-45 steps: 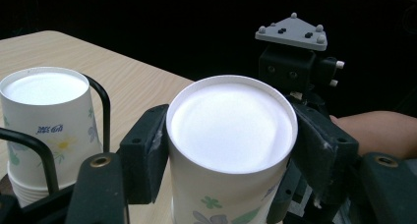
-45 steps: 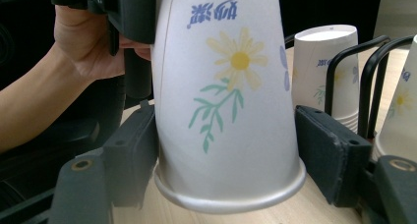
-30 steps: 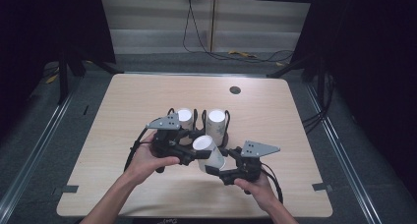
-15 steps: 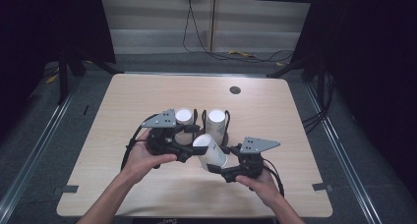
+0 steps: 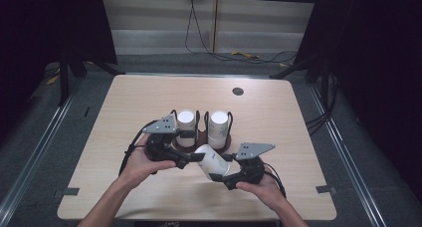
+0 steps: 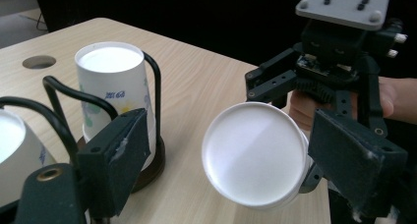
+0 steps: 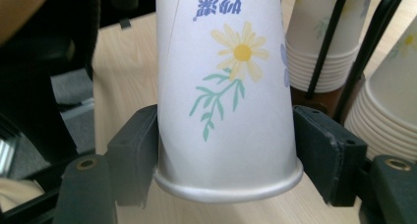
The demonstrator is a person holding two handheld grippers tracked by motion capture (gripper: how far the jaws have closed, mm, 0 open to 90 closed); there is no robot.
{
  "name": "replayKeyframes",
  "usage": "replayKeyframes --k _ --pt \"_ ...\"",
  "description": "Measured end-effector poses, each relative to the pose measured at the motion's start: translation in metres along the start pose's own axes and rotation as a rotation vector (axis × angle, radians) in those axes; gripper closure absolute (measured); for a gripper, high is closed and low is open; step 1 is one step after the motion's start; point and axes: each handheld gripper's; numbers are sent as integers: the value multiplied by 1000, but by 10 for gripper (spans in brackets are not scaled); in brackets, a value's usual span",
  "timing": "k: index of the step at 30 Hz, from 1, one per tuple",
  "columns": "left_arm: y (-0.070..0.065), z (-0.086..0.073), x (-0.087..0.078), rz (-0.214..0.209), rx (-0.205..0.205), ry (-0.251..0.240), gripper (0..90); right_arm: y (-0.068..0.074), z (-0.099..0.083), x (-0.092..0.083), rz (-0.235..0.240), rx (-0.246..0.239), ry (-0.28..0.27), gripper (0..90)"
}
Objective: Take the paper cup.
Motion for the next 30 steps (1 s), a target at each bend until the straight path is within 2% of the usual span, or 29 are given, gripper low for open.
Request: replayKeyframes --k 3,4,5,10,17,18,19,20,22,23,30 --pt "-1 -2 3 -19 3 17 155 0 -1 2 -21 -12 54 302" --pt "-1 -2 3 -19 3 17 154 0 -1 2 -21 -12 54 302" --pt "-2 -3 5 -12 25 38 154 0 -1 4 -26 -24 77 302" --pt "0 -5 6 -9 5 55 154 1 6 3 -33 -44 102 307" --pt "0 -7 4 -61 9 69 156 0 13 2 -52 -56 144 307" --pt "0 -8 5 -70 13 75 156 0 13 3 -57 -61 156 307" --pt "-1 -9 6 -79 31 86 182 1 14 5 -72 -86 185 307" --pt "-1 -9 6 -79 31 86 183 1 14 5 -72 -86 185 307" --pt "-2 -10 8 -93 26 98 181 2 16 7 -82 -104 228 307" --pt "-3 -11 10 -97 32 114 181 2 17 8 -84 -113 236 307" --pt "-2 -11 11 -103 30 115 200 4 22 9 -82 -135 257 305"
Point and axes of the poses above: each handheld gripper's, and its own axes: x roughly forward along the jaws, z roughly out of its top, y roughly to its left, and after that the axes turned 14 degrees about x, right-handed
